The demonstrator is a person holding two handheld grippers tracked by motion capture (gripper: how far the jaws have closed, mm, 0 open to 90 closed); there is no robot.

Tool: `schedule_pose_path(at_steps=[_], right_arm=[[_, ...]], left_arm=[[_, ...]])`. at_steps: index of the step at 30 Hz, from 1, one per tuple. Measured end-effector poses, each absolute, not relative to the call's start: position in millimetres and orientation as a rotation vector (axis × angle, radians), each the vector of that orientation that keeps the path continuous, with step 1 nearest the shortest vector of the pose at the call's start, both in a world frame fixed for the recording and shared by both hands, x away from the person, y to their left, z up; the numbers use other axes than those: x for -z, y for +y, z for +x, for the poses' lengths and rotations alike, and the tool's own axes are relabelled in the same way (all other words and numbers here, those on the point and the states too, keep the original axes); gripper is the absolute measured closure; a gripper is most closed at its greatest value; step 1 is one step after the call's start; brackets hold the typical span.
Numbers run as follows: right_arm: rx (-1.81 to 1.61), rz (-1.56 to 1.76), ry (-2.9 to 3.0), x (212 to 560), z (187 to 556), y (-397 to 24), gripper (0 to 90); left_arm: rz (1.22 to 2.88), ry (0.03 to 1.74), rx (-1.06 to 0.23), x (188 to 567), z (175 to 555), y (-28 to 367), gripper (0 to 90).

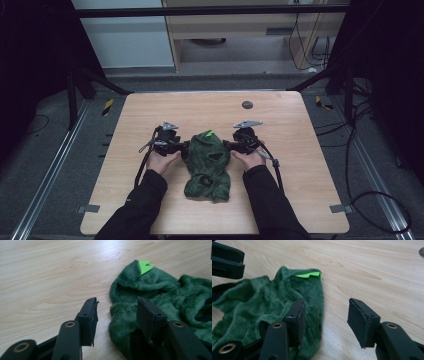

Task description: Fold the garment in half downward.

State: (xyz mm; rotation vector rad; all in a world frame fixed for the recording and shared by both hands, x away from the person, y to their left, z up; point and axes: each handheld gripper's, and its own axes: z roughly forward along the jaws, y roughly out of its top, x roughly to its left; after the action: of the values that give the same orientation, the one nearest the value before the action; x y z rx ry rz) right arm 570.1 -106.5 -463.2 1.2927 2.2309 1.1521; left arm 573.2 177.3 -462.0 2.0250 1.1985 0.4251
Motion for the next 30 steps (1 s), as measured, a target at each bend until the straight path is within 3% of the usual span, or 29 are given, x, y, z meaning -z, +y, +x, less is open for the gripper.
schedule_pose_path(at_steps=[15, 30], right_arm=[[-1.123, 1.311, 2.299, 481, 576, -96, 54.0], [-1.073, 1.324, 2.374, 491, 576, -90, 74.5]], left_arm=[[2.092, 1.24, -0.369, 481, 581, 171, 59.9], [2.104, 1.241, -0.321, 488, 580, 167, 79.8]])
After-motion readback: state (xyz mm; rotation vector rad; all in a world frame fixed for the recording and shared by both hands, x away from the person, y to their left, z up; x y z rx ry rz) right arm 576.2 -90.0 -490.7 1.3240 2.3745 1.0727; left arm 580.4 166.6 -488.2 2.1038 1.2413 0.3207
